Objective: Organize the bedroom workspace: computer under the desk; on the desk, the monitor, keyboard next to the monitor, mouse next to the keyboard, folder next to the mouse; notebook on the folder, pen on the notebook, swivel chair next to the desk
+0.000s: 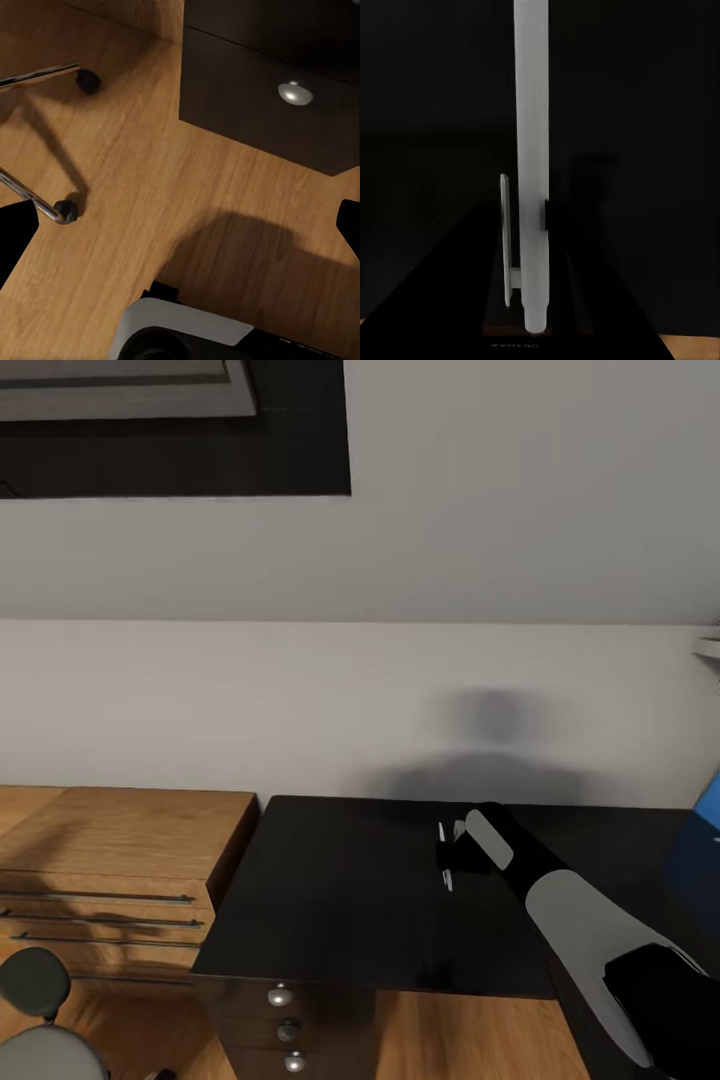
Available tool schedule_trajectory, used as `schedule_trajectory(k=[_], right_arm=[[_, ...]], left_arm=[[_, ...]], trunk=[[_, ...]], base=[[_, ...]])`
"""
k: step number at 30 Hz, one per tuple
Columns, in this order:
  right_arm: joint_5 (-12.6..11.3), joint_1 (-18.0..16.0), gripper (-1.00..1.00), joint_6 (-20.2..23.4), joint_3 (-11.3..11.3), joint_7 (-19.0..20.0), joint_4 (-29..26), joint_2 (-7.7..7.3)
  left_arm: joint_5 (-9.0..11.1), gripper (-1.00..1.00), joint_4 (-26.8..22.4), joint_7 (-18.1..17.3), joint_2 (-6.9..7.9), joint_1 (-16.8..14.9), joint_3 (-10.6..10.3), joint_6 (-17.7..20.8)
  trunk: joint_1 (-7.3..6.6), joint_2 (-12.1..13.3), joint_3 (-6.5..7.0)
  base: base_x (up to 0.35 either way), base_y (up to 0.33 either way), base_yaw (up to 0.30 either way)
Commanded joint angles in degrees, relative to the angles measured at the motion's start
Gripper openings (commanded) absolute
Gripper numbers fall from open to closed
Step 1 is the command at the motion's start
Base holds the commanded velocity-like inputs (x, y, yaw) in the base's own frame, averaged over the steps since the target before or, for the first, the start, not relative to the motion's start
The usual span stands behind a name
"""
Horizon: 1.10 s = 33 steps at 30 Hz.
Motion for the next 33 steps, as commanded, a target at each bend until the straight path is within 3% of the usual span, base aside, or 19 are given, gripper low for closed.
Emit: schedule_trajectory(k=[1, 12, 33], right_arm=[[-0.6, 0.0, -1.00, -0.1, 0.4, -0.4, -0.1, -0.09], [-0.6, 0.7, -1.00, -1.4, 0.5, -0.4, 0.0, 0.03], [-0.8, 2.0, -1.00, -5.1, 0.6, -0.2, 0.0, 0.15]], left_arm=[[0.0, 1.00, -0.1, 0.5, 0.02, 0.0, -0.3, -0.1], [0.0, 1.00, -0.1, 0.5, 0.00, 0.0, -0.3, -0.1], [0.0, 1.00, -0.1, 0.4, -0.07, 0.0, -0.3, -0.1]], trunk=[[0.02, -0.1, -0.03], [0.02, -0.1, 0.38], [0.02, -0.1, 0.43]], base=[[0.000, 0.000, -0.099], [-0.078, 0.000, -0.100], [-0.310, 0.000, -0.006]])
